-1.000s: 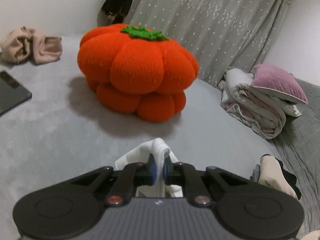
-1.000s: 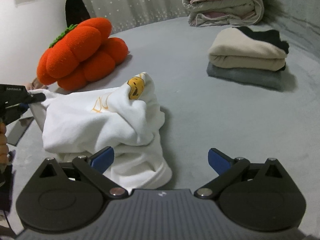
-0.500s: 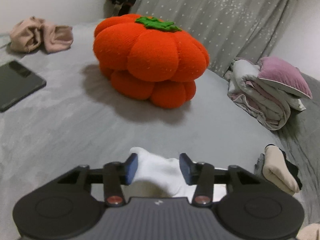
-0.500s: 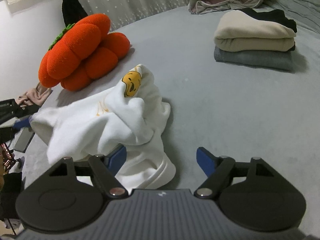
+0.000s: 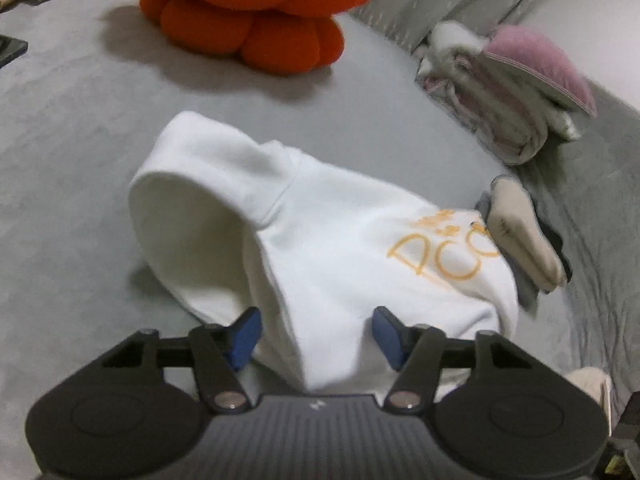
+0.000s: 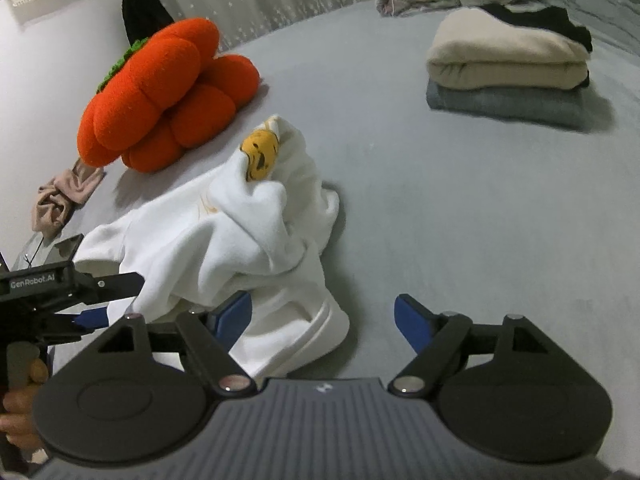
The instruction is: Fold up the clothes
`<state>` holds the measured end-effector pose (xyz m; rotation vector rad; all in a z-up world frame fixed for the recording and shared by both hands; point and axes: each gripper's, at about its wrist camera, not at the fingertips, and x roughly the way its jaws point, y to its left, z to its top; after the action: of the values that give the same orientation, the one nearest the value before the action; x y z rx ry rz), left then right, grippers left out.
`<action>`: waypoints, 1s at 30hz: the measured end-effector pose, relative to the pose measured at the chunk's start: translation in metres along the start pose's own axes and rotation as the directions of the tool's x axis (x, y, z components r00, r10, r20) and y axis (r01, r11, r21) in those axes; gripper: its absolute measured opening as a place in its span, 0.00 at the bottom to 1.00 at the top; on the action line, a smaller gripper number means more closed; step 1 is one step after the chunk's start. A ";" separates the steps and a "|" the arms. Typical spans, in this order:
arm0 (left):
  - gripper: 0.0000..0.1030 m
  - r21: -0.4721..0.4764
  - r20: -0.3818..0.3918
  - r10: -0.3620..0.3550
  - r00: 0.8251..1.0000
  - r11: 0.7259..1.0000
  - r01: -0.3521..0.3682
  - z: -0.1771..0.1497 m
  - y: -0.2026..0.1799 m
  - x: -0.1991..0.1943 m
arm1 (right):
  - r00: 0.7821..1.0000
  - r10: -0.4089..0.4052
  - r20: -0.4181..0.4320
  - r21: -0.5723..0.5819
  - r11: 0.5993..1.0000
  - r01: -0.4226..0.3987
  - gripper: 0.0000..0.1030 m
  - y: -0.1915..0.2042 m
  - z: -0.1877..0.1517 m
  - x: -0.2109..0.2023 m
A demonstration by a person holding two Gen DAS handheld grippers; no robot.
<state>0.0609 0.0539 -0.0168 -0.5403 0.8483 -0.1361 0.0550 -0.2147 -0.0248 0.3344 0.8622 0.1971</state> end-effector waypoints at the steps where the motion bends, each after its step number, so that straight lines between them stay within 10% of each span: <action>1: 0.31 0.004 0.025 -0.010 1.000 1.000 0.010 -0.001 0.000 -0.002 | 1.000 -0.003 -0.017 0.003 1.000 0.003 0.79 0.000 -0.001 0.003; 3: 0.09 0.014 0.069 -0.027 0.997 1.000 0.027 -0.003 0.000 -0.006 | 0.999 -0.007 -0.043 0.008 1.000 0.007 0.67 -0.001 -0.003 0.007; 9: 0.04 0.107 0.193 -0.118 0.974 0.989 0.099 0.003 -0.014 -0.027 | 0.997 0.023 -0.068 0.059 0.998 -0.019 0.10 -0.008 -0.010 0.010; 21: 0.04 0.116 0.333 -0.174 0.927 0.983 0.142 0.017 0.006 -0.081 | 0.989 0.143 0.024 0.105 0.984 -0.145 0.07 -0.003 0.002 -0.037; 30: 0.04 0.087 0.294 -0.077 0.953 0.995 0.053 0.027 0.027 -0.110 | 0.946 0.320 0.047 0.013 0.947 -0.321 0.01 0.034 -0.002 -0.077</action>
<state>0.0054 0.1236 0.0586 -0.5002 0.5294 -0.1433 0.0027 -0.2057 0.0411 0.4963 0.7621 0.4817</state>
